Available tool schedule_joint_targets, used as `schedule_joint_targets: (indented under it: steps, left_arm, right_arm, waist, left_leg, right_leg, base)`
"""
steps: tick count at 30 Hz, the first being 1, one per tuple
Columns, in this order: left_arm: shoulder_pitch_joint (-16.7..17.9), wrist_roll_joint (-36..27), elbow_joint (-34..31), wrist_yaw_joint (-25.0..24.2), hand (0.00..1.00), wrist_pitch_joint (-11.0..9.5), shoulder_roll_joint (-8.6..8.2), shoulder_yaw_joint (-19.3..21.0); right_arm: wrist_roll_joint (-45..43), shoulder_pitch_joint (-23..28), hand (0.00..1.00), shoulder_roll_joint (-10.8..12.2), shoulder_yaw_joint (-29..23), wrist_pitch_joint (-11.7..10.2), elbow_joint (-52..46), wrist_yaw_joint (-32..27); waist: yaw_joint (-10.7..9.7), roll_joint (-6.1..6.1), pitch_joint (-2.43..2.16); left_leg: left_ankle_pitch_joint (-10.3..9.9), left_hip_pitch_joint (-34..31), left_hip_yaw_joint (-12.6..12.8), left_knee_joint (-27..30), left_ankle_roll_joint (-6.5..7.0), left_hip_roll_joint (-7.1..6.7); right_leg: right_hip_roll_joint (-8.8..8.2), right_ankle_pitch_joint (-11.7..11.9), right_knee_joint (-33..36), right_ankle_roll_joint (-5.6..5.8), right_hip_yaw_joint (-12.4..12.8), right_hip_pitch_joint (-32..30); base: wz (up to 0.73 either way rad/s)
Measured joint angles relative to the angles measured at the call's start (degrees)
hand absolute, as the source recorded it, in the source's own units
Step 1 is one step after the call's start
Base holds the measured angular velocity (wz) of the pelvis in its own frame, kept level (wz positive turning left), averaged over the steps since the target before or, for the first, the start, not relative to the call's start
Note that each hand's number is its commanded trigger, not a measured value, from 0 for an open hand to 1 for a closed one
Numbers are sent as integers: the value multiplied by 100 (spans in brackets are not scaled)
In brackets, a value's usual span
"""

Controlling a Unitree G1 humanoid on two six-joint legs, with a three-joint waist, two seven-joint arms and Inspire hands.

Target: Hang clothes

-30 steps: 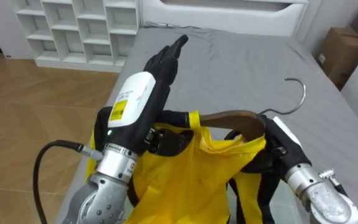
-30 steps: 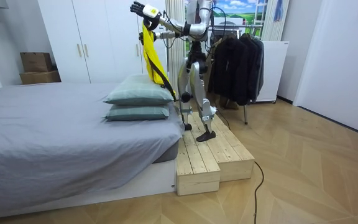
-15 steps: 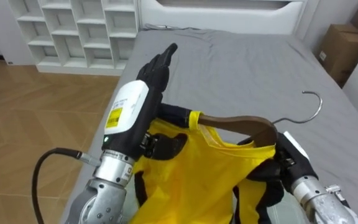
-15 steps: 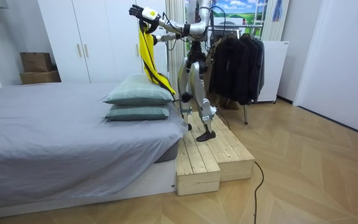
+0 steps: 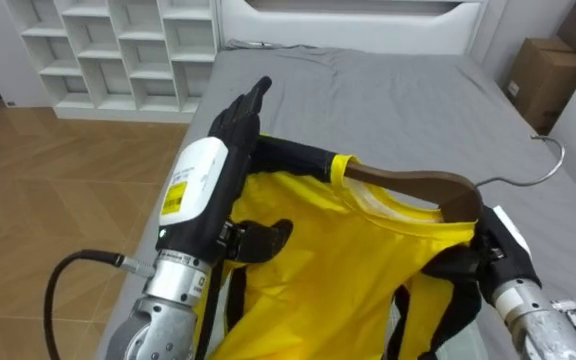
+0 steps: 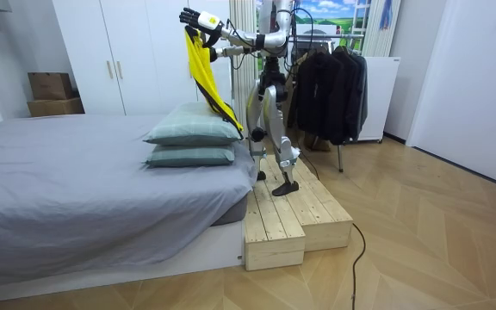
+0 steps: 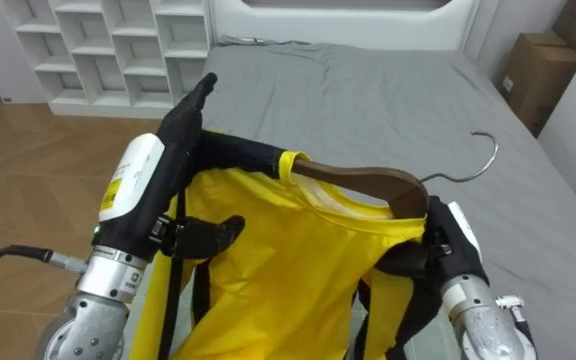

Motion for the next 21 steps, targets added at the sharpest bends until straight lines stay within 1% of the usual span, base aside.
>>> schedule_joint_targets:
  steps: [5,7,9,12,14,19,21]
  left_arm:
    - [51,2,0,-5,0,0,-2,46]
    - [79,3,0,-21,0,1,-1,147]
    - [92,0,0,-27,0,8,14,377]
    - [93,1,2,-22,0,11,16,585]
    - [93,0,58,4,0,11,15,693]
    - [120,-34,441,97,0,17,10,885]
    - [250,-49,521,163,0,67,10,1042]
  right_arm:
    - [-12,0,100,-55,-81,0,39,-220]
    - [-26,-1,100,-74,-256,0,135,-235]
    - [-32,0,100,-137,-431,0,249,-313]
    - [-47,0,100,-259,-467,0,274,-377]
    - [-158,0,100,-267,-529,0,275,-394]
    - [-587,55,100,-287,-711,0,274,-469]
    - [-801,122,100,-288,-845,1,261,-473]
  waist:
    - [-26,-47,-4]
    - [-23,-79,-6]
    - [-28,-122,-3]
    - [-46,-169,-4]
    - [-39,-198,-15]
    - [-11,-206,-25]
    - [-9,-203,-26]
  left_leg:
    - [0,-3,13,-2,0,-1]
    - [0,-4,13,-2,0,-1]
    - [0,-6,13,-2,0,-1]
    - [0,-6,13,-2,0,-1]
    - [0,-5,13,1,0,1]
    - [0,-5,13,1,0,-4]
    - [0,-6,13,0,0,-3]
  right_leg:
    - [3,-3,-6,4,-1,-3]
    - [2,-4,-4,6,8,-4]
    - [1,-6,-4,9,19,-6]
    - [0,-7,-3,10,20,-8]
    - [2,-7,-1,9,17,-8]
    - [0,-7,3,9,-3,-8]
    - [1,-7,4,9,-4,-10]
  base:
    - [0]
    - [0]
    - [0]
    - [0]
    - [0]
    - [0]
    - [0]
